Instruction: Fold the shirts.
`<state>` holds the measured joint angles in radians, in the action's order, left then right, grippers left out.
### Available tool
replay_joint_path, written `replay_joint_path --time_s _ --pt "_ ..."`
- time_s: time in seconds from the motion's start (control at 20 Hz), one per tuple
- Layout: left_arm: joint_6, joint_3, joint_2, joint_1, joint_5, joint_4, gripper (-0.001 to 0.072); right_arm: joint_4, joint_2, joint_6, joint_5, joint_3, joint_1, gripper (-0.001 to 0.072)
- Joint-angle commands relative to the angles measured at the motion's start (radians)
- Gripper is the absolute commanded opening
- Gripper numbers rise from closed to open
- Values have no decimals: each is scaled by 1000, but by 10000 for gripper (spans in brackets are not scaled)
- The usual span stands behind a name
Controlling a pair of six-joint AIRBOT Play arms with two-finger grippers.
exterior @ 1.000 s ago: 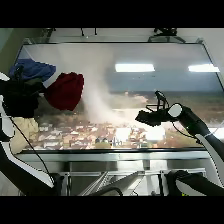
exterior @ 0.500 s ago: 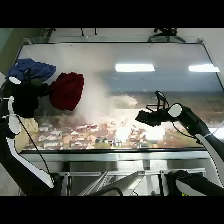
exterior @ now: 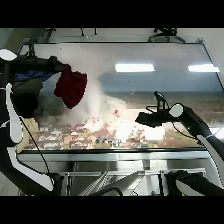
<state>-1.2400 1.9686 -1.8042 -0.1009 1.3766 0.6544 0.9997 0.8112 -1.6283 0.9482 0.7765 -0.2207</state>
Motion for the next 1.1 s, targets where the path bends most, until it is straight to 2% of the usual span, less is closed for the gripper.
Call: replay_joint_path --time_s 0.0,0.2,0.45,0.5,0.55,0.6,0.65,0.7,0.9,1.05 --pt "2 -90 175 182 90 -87 10 -2 -82 36 58 0 -1 485" --pt "2 -330 298 452 26 -69 10 -2 -247 35 67 0 -1 485" --pt "5 -549 251 744 -149 -18 14 -2 -296 31 98 0 -1 487" --pt "4 -558 227 778 -165 30 221 -2 -290 31 101 0 -1 488" --pt "-13 -557 207 794 -166 73 688 -2 -282 31 101 0 -1 489" --pt "-44 -552 192 796 -157 106 699 2 -275 31 101 0 0 524" --pt "-55 -538 180 784 -130 134 699 8 -268 31 101 0 1 608" --pt "-75 -521 179 761 -87 174 698 22 -260 24 101 0 1 635" --pt "-105 -510 224 609 89 302 697 208 -234 -121 156 0 13 620" --pt "-106 -682 338 463 63 392 697 238 -199 -111 267 -1 117 619"
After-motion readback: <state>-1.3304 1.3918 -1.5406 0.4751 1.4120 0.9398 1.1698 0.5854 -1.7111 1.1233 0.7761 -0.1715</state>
